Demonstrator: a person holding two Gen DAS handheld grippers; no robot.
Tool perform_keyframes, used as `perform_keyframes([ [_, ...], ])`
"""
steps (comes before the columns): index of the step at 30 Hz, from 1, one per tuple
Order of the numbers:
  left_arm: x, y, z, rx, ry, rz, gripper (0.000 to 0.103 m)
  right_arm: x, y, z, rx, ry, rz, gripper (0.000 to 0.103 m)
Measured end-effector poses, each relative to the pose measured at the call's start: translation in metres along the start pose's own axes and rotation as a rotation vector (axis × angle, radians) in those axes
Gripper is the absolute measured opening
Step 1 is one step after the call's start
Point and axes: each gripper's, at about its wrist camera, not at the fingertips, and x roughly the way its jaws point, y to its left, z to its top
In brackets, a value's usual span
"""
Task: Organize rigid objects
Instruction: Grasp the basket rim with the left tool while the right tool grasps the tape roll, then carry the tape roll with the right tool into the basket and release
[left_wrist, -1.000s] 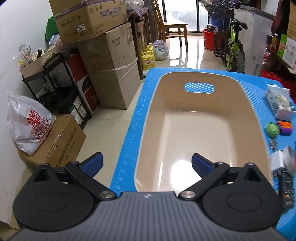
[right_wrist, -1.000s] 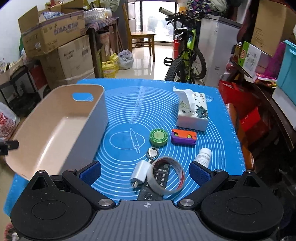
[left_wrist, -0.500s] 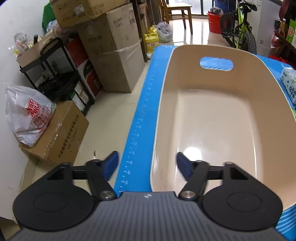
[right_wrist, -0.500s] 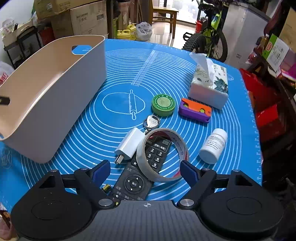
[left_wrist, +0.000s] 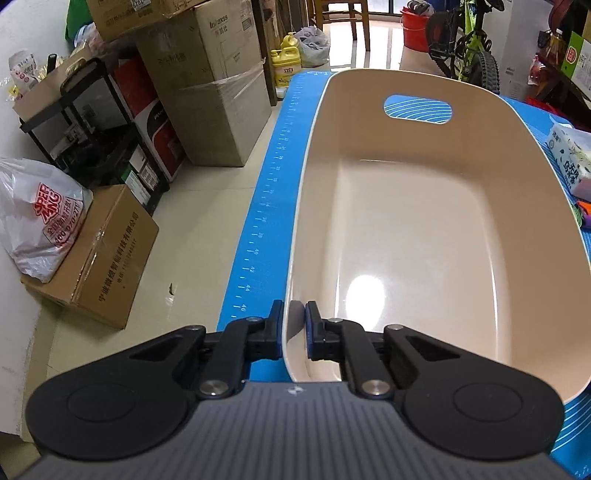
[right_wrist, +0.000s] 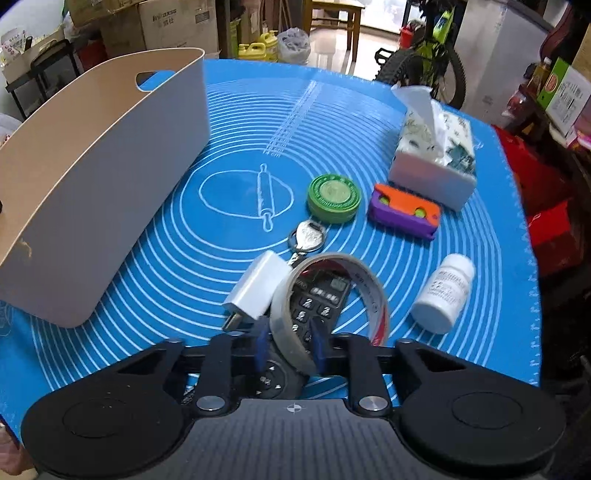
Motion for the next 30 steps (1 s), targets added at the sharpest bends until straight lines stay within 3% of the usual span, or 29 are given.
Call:
perform_keyframes([
  [6, 0.001, 0.001, 0.002, 0.003, 0.003, -0.005, 0.012, 0.004, 0.005, -0.002, -0.031, 0.006, 0.027, 0.017],
  [15, 0.001, 0.000, 0.001, 0.010, -0.004, -0.011, 0.012, -0.002, 0.001, 0.005, 0.023, -0.001, 0.055, 0.015],
  [22, 0.001, 0.001, 0.000, 0.010, -0.007, -0.018, 0.012, -0.028, 0.007, 0.022, 0.077, -0.091, 0.052, 0.015],
  [30, 0.002, 0.000, 0.001, 0.012, -0.003, -0.016, 0.012, -0.085, 0.049, 0.065, 0.057, -0.313, 0.136, 0.015],
])
